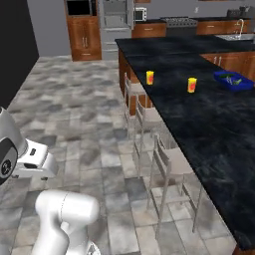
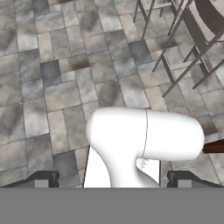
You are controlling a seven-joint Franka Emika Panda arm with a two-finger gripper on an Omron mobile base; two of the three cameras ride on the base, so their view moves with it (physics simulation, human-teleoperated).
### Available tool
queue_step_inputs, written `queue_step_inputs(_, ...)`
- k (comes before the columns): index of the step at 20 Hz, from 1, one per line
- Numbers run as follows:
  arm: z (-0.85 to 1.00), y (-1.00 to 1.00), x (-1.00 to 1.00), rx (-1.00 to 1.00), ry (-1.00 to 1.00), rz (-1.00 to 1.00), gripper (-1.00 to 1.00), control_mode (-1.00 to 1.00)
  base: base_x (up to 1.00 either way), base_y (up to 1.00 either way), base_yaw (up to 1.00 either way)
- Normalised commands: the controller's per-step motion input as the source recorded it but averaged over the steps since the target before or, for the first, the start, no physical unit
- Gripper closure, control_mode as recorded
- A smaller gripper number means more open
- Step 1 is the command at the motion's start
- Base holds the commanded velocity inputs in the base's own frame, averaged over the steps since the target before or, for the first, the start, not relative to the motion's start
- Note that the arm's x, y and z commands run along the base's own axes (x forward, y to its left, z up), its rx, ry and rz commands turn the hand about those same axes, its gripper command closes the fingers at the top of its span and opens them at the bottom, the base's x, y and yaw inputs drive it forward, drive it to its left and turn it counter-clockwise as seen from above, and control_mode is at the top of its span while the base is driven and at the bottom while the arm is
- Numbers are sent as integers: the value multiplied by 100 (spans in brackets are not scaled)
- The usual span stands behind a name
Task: Gather the cucumber and broccoli from the fridge and place them on a tray on the dining counter. Then gather the chicken drumstick and fish from the fridge and place them on the other tray.
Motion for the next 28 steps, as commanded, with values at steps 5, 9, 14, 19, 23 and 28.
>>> queue_step_inputs(5,0,0,0,0,0,0,-100,100,99,97,-28)
queue_step_inputs(9,0,0,0,0,0,0,-100,100,100,94,-28)
queue_step_inputs(14,0,0,0,0,0,0,-100,100,100,94,-28)
queue_step_inputs(19,0,0,0,0,0,0,-100,100,99,100,-27)
queue_step_inputs(23,0,0,0,0,0,0,-100,100,92,100,-26)
queue_step_inputs(28,0,0,0,0,0,0,-100,100,89,100,-26)
